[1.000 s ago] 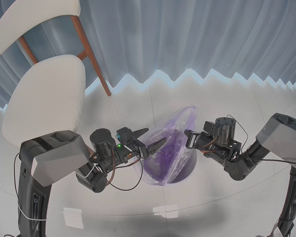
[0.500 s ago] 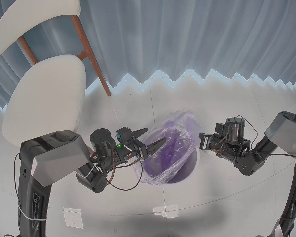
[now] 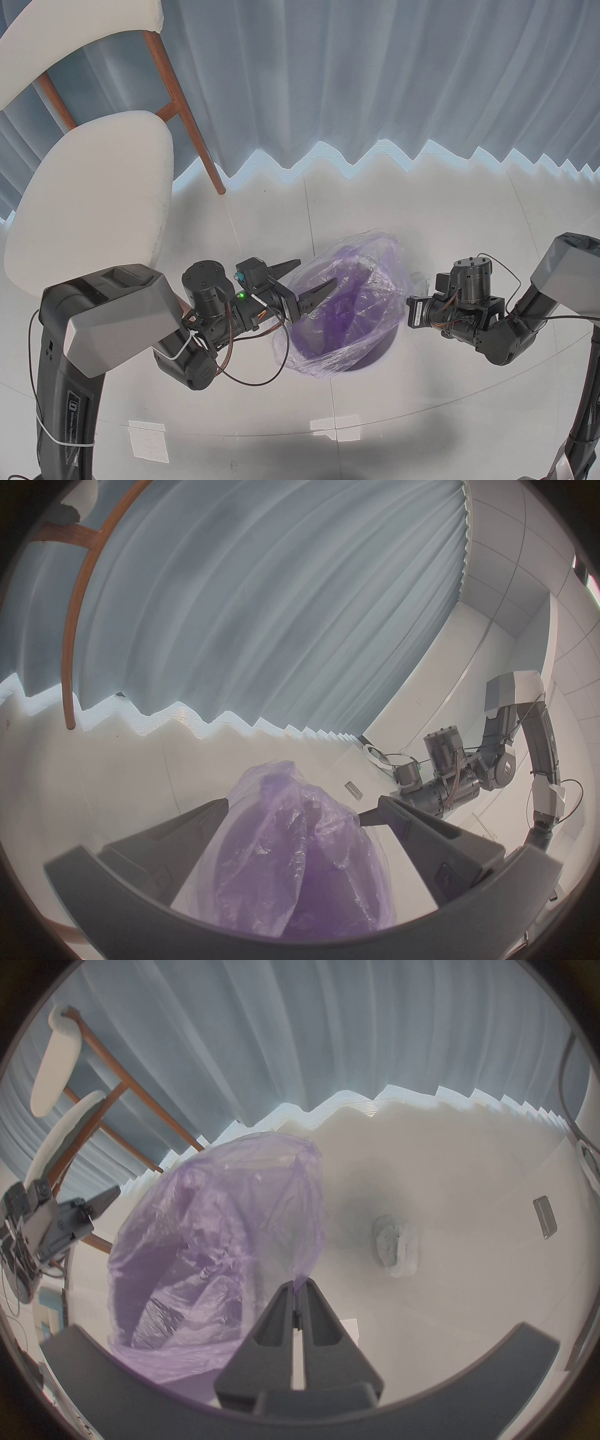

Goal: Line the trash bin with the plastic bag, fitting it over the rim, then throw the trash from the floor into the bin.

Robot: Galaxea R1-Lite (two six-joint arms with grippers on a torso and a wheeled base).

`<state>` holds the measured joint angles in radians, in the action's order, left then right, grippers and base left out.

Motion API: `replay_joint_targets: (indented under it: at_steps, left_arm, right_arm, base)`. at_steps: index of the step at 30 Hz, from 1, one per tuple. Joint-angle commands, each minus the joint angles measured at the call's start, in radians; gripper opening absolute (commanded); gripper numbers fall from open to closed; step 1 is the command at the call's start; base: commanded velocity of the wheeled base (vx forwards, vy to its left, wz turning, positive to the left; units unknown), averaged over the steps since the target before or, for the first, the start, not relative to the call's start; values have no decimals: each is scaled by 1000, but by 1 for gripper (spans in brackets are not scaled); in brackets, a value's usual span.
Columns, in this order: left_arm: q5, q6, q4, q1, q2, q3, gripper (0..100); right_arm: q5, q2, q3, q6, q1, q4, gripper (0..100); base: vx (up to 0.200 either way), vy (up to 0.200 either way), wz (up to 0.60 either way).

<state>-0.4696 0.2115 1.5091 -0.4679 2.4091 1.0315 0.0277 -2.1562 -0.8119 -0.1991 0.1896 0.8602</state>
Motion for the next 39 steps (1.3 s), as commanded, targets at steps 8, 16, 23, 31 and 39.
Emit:
replay_joint_targets:
  at_steps: [8, 16, 23, 31, 39]
  left_arm:
    - [0, 0, 0, 0, -1, -1, 100]
    - [0, 0, 0, 0, -1, -2, 100]
    - [20, 0, 0, 0, -2, -1, 100]
    - [31, 2, 0, 0, -8, -1, 100]
    - [62, 8, 0, -14, -41, 1, 100]
  right_arm:
    - [3, -152, -43, 18, -18, 26, 0]
    - [6, -188, -85, 20, -32, 31, 0]
    - [18, -149, -64, 18, -24, 29, 100]
    - [20, 1, 46, 18, -19, 19, 100]
    - [23, 104, 96, 15, 5, 19, 100]
  base:
    - [0, 0, 0]
    - [0, 0, 0]
    - [0, 0, 0]
    - [0, 0, 0]
    - [0, 0, 0]
